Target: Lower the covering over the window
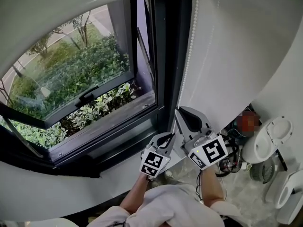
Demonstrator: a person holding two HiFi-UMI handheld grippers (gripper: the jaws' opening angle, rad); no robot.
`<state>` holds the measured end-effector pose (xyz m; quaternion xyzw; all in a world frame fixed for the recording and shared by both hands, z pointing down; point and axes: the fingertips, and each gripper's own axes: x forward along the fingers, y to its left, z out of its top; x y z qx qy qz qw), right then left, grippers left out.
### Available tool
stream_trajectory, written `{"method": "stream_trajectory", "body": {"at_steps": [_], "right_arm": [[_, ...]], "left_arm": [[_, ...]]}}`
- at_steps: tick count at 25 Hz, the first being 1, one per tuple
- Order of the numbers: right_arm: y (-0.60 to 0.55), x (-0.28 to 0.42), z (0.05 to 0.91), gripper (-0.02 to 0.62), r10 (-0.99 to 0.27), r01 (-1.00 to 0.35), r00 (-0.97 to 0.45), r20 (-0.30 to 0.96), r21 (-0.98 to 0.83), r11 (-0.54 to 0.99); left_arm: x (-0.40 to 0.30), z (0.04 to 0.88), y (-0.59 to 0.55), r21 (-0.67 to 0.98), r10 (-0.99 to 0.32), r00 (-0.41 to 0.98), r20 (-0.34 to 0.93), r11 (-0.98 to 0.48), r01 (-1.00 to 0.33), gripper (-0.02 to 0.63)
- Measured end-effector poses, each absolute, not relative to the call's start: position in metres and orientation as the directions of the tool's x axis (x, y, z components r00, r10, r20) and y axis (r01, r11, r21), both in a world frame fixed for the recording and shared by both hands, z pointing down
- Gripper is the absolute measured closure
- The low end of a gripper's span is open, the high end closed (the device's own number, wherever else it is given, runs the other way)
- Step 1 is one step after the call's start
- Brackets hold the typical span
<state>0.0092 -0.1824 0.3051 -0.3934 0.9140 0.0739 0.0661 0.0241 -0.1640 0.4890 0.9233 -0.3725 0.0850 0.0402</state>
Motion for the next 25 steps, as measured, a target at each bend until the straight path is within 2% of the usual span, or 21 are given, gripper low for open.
{"method": "stream_trajectory", "body": {"at_steps": [7, 25], "right_arm": [[-0.190, 0.007, 0.350, 0.595, -0.719, -0.725, -0.687, -0.110, 0.031, 0.688], [-0.196, 0.003, 0.418, 0.597, -0.713, -0.711, -0.701, -0.023, -0.054, 0.701]], "left_arm": [[0.024, 0.533, -0.163, 0.029, -0.664, 0.698, 0.268, -0.719, -0.695, 0.592], [0.020, 0.602, -0.164, 0.057, -0.653, 0.677, 0.338, -0.704, -0.708, 0.592]]}}
